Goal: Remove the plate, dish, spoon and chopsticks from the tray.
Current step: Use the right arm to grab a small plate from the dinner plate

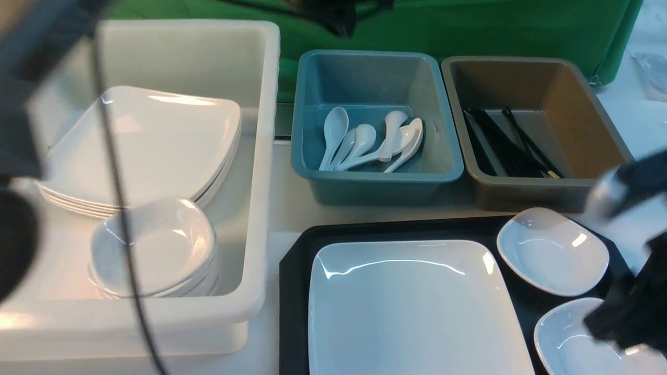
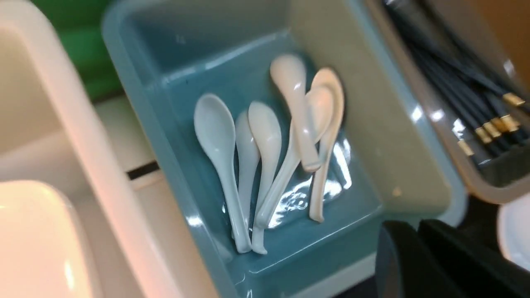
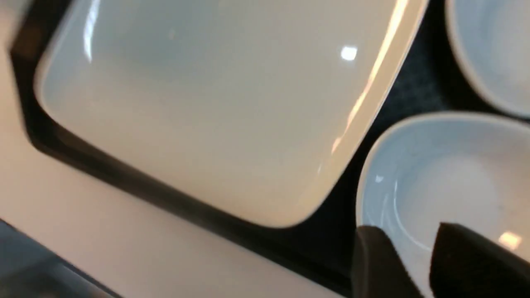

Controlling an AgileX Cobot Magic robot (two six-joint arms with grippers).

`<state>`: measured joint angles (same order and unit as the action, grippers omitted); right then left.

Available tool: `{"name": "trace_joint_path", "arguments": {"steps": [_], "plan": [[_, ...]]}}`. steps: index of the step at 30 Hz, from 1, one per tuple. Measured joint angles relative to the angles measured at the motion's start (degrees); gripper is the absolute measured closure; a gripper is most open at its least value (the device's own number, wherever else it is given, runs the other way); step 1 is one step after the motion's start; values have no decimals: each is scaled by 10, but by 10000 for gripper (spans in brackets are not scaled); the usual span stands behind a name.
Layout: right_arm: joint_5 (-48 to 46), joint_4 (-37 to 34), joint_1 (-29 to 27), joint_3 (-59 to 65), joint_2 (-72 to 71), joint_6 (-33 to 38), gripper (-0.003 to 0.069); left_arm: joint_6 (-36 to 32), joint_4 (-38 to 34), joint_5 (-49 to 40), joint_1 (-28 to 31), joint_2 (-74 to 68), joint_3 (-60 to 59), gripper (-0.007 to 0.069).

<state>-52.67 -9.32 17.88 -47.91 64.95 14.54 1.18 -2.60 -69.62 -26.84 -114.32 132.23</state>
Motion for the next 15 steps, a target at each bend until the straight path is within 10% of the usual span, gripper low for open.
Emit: {"name": "trace_joint_path", "arguments": {"steps": [8, 15], "plan": [[135, 75, 53, 106, 110, -45, 116, 11, 80, 9, -1, 250, -291, 612], [157, 107, 53, 107, 177, -64, 103, 56, 88, 81, -1, 425, -519, 612]]}}
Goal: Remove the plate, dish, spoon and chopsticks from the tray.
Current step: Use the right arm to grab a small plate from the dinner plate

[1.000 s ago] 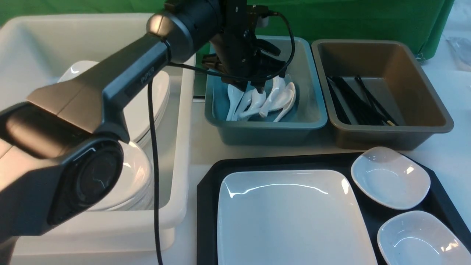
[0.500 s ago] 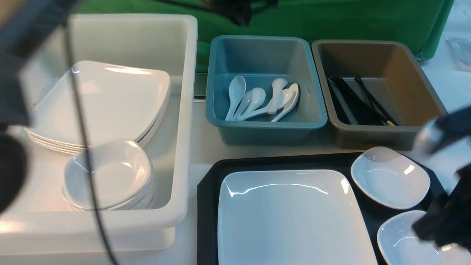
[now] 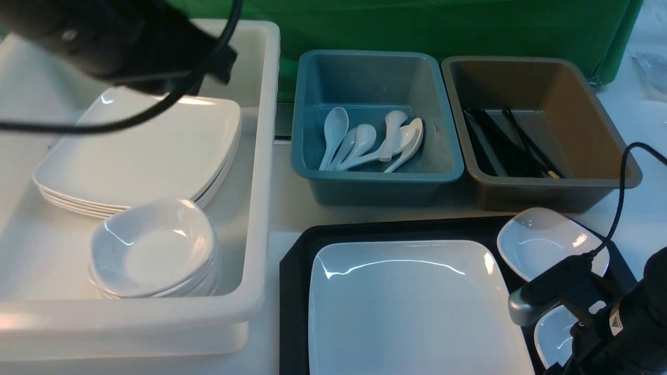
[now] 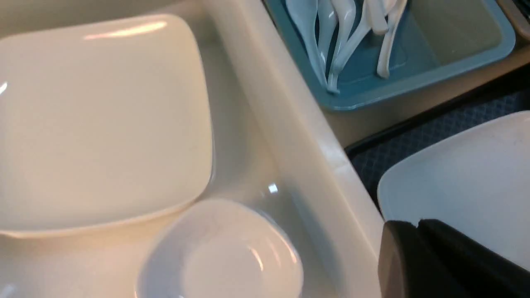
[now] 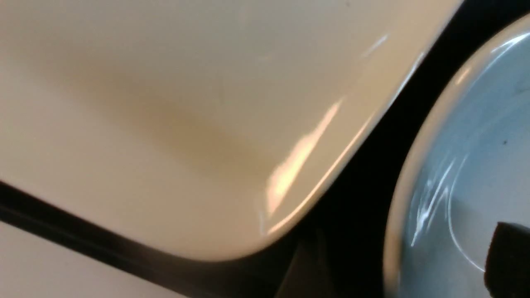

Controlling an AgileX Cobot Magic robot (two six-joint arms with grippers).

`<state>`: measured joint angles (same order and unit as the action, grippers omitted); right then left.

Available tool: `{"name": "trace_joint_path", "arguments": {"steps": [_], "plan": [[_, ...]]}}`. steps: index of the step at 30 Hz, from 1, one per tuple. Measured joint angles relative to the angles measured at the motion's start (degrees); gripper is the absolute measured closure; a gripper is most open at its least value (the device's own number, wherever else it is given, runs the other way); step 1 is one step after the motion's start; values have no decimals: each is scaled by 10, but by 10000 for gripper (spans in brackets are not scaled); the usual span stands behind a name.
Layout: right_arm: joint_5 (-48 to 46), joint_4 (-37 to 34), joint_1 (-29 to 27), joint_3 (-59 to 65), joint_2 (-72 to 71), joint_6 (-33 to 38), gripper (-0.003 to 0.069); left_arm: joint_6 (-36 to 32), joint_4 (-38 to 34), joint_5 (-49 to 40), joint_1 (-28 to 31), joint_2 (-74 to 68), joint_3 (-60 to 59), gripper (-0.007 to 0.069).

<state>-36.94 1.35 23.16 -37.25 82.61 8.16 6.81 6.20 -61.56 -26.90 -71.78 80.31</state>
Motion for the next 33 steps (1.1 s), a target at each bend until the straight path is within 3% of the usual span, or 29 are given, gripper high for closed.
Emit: {"name": "trace_joint_path", "arguments": {"steps": [3, 6, 8, 9, 11, 13, 21, 28, 33], "plan": [[2, 6, 0, 0, 11, 0, 108, 9, 3, 10, 0, 37, -50, 612], [4, 12, 1, 0, 18, 0, 165, 15, 6, 16, 0, 80, -103, 612], [4, 13, 1, 0, 20, 0, 265, 17, 7, 17, 0, 101, -120, 611], [5, 13, 1, 0, 20, 0, 274, 17, 7, 17, 0, 101, -120, 611], [9, 14, 1, 0, 20, 0, 394, 19, 8, 19, 0, 116, -126, 611], [15, 16, 3, -1, 19, 0, 440, 22, 8, 24, 0, 120, -126, 611], [-24, 18, 4, -22, 5, 0, 468, 24, 11, 25, 0, 120, -126, 611], [-96, 19, 4, -73, -91, -13, 593, 27, 14, 28, 0, 120, -126, 611], [-134, 16, 4, -114, -143, -14, 594, 36, 26, 30, 0, 120, -126, 611]]}}
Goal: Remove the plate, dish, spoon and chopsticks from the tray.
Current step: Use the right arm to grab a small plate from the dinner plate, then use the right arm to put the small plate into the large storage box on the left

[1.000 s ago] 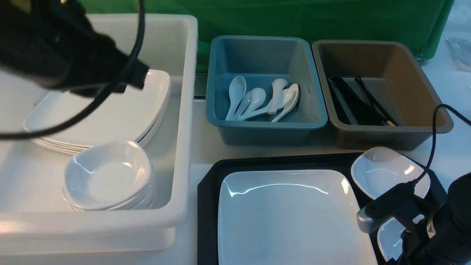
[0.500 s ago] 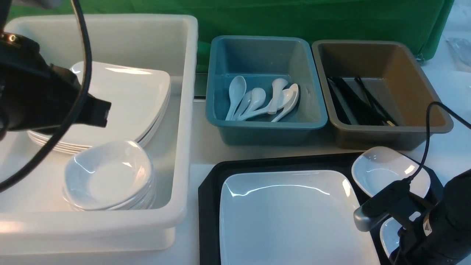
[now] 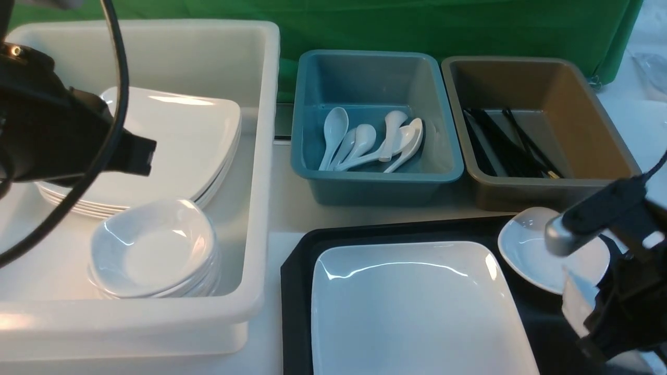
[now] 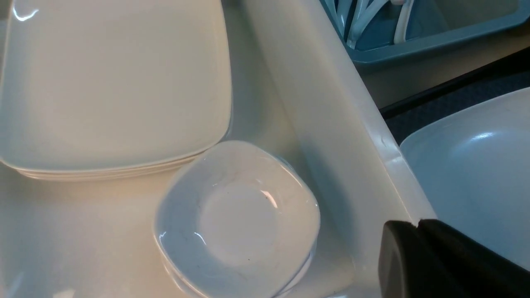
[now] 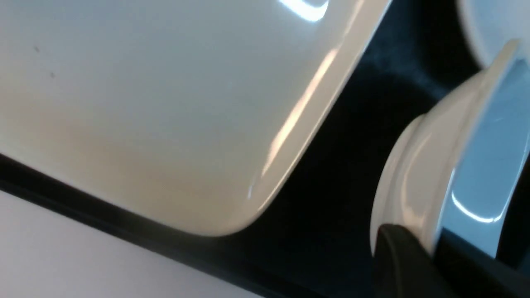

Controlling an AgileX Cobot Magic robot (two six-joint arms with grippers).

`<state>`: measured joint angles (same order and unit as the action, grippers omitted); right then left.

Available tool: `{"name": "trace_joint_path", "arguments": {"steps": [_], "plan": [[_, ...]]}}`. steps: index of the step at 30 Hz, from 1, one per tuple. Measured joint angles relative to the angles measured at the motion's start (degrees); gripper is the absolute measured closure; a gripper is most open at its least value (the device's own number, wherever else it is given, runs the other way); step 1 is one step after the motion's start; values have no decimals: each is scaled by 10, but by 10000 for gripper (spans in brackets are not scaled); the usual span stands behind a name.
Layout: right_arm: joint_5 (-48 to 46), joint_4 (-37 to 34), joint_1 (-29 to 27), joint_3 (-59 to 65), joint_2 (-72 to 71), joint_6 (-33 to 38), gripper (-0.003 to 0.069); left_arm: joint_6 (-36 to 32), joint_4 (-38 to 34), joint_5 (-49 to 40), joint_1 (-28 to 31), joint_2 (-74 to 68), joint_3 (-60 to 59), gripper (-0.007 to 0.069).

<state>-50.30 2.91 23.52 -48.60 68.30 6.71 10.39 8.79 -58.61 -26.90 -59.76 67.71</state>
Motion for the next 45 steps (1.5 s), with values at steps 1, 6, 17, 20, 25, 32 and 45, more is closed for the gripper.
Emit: {"name": "trace_joint_path", "arguments": {"steps": [1, 6, 17, 20, 25, 32, 45], "plan": [[-13, 0, 0, -19, -12, 0, 594, 8, 11, 4, 0, 0, 0, 611], [-38, -16, 0, -99, -18, 1, 594, 42, 82, -6, 9, 0, 0, 611], [-35, -80, 118, -367, 79, 33, 594, -2, -9, -23, 316, 0, -32, 610], [-32, -82, 186, -449, 149, 46, 594, -54, -99, -11, 410, 1, -50, 610], [-30, -86, 266, -590, 275, 62, 594, -95, -184, 17, 482, 27, -74, 610], [-26, -88, 328, -737, 435, 79, 594, -104, -194, 40, 492, 67, -75, 610], [41, -85, 359, -774, 583, 130, 559, -107, -200, 36, 492, 69, -76, 610]]}}
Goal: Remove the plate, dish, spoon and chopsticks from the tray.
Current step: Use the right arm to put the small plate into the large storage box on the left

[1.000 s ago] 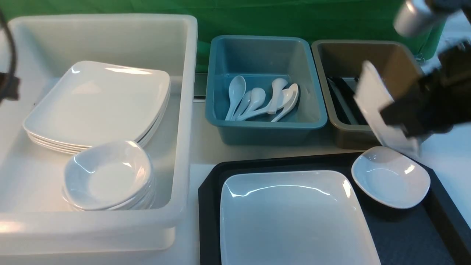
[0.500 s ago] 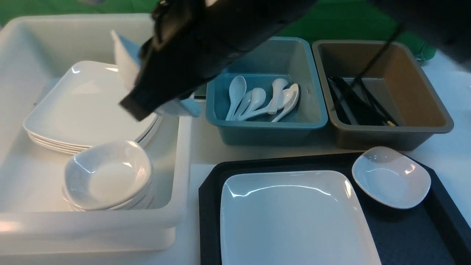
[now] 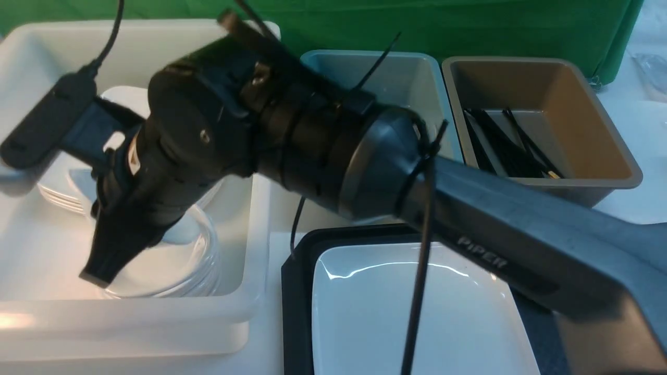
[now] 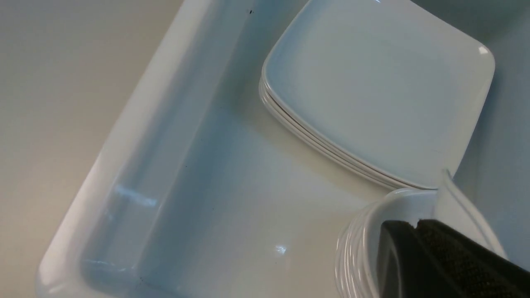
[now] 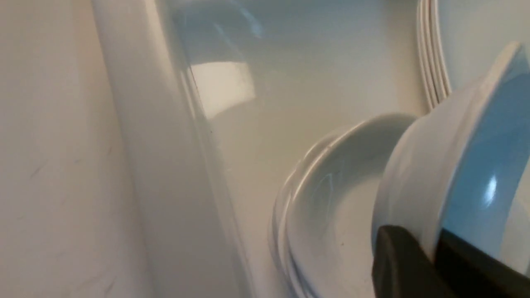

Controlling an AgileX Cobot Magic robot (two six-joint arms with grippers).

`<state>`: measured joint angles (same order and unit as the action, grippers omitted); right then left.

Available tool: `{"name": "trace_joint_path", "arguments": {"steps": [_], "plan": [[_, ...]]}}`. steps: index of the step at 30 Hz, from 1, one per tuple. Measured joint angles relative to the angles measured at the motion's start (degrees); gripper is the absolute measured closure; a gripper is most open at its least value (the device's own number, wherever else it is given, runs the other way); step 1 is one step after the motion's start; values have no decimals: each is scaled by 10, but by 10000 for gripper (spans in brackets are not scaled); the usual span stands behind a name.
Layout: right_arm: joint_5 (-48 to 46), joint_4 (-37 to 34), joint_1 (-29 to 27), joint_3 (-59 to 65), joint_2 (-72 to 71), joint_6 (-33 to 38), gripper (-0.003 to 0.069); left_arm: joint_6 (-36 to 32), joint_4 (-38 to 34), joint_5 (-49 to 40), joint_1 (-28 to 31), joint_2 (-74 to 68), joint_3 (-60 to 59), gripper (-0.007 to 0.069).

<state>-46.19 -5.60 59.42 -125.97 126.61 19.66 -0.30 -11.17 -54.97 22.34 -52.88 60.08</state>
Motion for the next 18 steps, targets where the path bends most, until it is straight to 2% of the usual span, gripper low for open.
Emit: {"name": "trace_joint_path", "arguments": {"steps": [2, 7, 10, 15, 16, 18], "plan": [[1, 1, 1, 0, 3, 3, 512, 0, 0, 0, 0, 0, 0, 610], [2, 1, 2, -1, 4, 7, 276, -2, 0, 5, 0, 0, 0, 610], [-11, 1, 2, -2, 1, 7, 212, -4, 0, 7, 0, 0, 0, 608], [-57, 30, 2, -2, -23, -8, 206, -12, -2, 7, 0, -1, 0, 608], [-75, 56, 2, -2, -35, -21, 223, -18, -4, 7, 0, -2, 0, 608], [-129, 153, 2, -2, -67, -57, 324, -35, -6, 7, -6, -2, 0, 608]]}}
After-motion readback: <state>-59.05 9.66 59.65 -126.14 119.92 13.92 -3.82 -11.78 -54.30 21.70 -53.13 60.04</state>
